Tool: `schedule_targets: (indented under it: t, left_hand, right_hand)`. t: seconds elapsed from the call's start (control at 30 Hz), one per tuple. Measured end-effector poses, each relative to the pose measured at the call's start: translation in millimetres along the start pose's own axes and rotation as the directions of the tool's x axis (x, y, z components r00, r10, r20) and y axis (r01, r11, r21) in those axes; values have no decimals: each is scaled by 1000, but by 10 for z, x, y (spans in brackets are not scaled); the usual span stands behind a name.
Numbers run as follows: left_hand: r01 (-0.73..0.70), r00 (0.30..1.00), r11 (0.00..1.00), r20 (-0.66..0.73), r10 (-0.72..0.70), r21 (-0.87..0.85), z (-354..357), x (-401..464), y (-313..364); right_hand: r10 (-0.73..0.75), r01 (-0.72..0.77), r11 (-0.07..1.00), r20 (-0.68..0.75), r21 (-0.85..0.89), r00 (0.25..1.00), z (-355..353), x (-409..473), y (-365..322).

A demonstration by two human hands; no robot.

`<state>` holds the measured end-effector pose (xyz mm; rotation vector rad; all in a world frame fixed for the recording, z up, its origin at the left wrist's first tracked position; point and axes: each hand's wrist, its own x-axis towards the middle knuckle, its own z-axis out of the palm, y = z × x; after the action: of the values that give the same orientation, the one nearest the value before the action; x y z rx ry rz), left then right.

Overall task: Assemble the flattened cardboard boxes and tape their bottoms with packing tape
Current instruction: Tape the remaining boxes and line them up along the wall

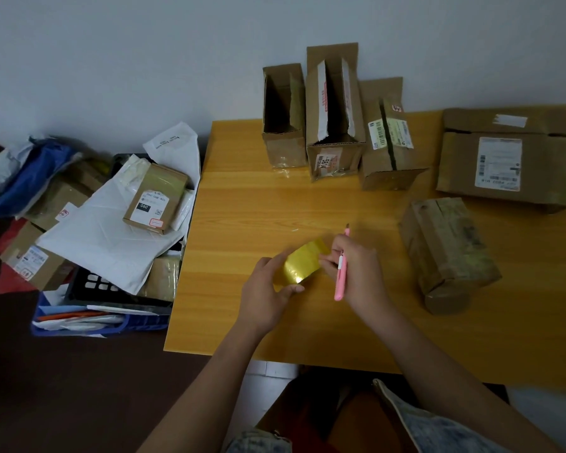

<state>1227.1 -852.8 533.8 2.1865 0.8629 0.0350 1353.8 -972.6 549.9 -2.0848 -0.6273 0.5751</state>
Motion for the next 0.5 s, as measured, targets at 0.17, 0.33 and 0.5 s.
schedule_targets:
  t: [0.17, 0.33, 0.5]
  left_hand:
    - [0, 1000, 1000, -9, 0, 5, 13, -38, 2]
    - [-8, 1000, 1000, -15, 8, 8, 6, -57, -8]
    - [-14, 1000, 1000, -14, 14, -1, 16, -67, 7]
  right_hand:
    - [-25, 26, 999, -37, 26, 999, 28, -65, 19]
    - [-40, 40, 999, -39, 13, 998, 75, -79, 62]
    - [-68, 66, 997, -38, -44, 997, 108, -105, 89]
